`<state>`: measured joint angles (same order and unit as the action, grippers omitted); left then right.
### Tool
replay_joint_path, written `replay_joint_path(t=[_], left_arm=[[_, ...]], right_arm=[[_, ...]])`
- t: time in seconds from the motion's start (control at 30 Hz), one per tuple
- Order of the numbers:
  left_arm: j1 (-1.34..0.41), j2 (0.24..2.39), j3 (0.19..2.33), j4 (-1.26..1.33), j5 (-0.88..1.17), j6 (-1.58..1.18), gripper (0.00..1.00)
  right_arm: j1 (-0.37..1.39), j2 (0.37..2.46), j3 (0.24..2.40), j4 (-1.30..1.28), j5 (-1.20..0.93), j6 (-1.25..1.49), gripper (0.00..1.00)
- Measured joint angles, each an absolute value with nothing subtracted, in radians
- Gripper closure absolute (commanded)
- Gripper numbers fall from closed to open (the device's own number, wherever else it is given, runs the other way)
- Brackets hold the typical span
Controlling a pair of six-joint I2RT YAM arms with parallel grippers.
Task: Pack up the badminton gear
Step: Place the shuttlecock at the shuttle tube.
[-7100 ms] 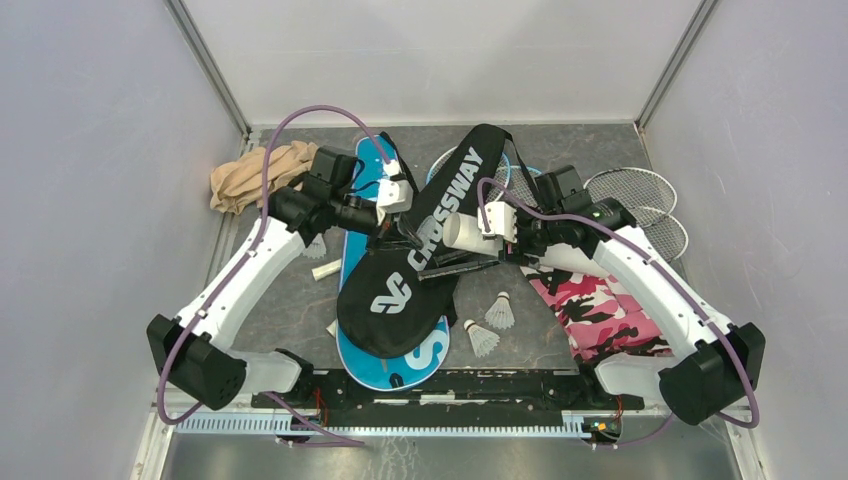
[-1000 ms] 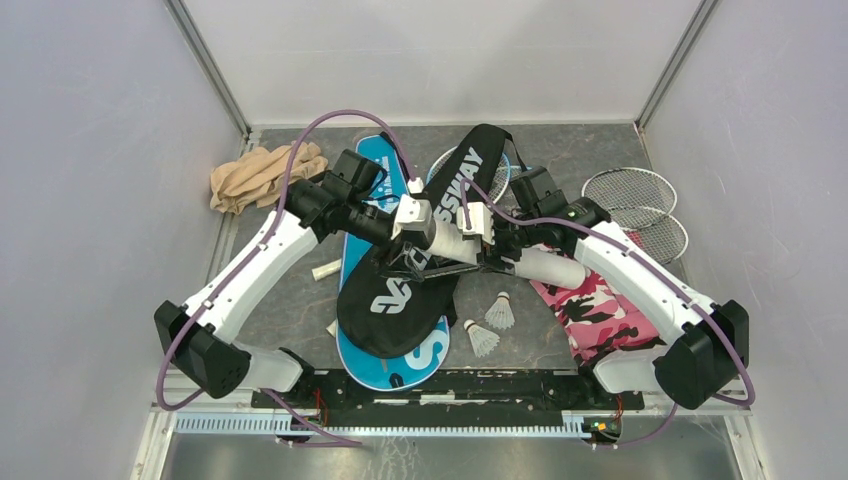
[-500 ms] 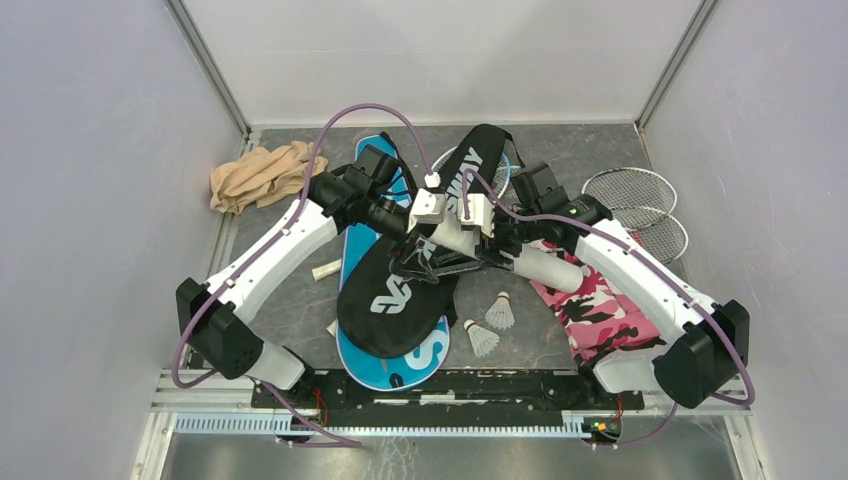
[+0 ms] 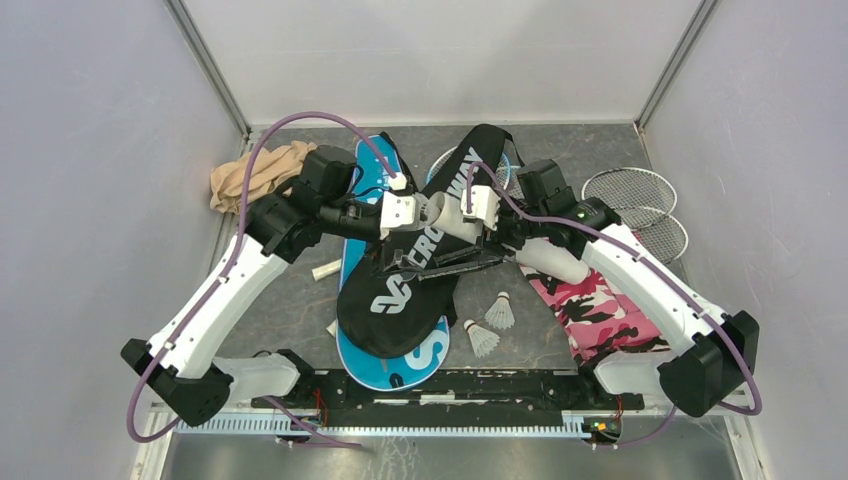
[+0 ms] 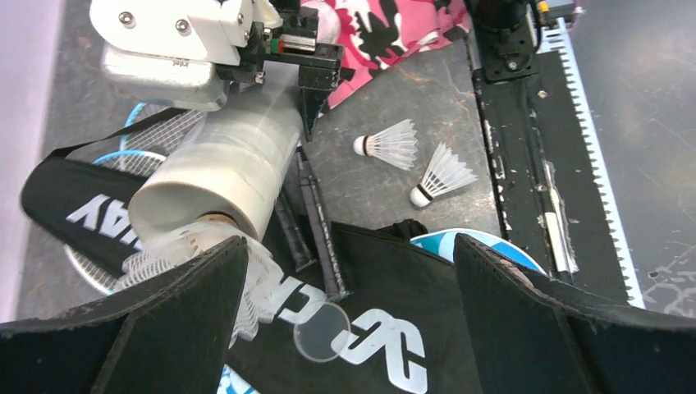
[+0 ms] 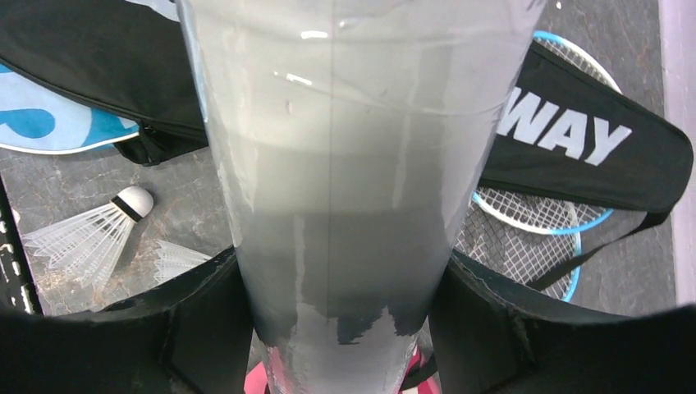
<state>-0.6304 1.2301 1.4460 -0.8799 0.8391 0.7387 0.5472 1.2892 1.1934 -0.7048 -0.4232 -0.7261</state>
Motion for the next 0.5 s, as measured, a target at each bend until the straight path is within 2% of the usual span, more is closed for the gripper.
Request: replay_joint_path(t=[0.23,0.5], left_arm=[[-0.630,1.195,1.446,-0.872,0.730,0.708,0.00],[-0.630,1.201,1.437,-0.801,0.702,0.658,0.00]], right_arm=[[0.525,1.289,1.193,-0.686,-0.331,-0.657,0.94],[0.509,1.289,1.193,-0.686,-0.381,-0.660,0.94]])
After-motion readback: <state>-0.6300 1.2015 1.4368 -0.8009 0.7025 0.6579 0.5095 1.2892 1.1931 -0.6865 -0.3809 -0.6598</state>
